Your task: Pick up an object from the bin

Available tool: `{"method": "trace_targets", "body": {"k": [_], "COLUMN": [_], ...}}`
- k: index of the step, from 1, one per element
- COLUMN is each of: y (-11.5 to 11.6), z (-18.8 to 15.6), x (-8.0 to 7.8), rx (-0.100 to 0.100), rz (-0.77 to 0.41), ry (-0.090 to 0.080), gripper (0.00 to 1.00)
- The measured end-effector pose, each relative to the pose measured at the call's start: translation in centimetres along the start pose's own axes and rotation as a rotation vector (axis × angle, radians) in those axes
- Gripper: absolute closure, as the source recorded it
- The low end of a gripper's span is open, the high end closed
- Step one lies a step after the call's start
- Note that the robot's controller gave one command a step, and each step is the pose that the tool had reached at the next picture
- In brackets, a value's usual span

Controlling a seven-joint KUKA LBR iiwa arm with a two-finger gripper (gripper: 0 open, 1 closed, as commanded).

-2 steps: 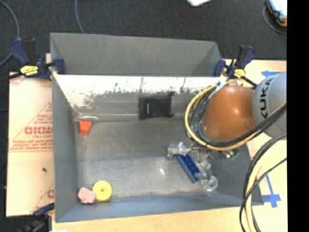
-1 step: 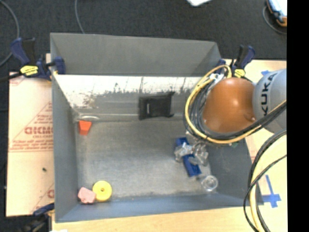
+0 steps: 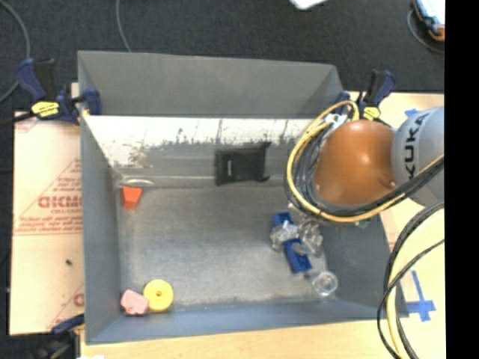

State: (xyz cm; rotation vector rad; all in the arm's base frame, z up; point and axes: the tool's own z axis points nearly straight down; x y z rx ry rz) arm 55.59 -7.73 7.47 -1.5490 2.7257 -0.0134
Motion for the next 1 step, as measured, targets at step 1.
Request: {"method": "trace_targets", "body": {"k": [1], "y": [1.89], "z": [-7.7], "x": [0.95], "rx": [-0.003], "rz": [-0.022], "ry": [-0.001], "gripper": [1.0]}}
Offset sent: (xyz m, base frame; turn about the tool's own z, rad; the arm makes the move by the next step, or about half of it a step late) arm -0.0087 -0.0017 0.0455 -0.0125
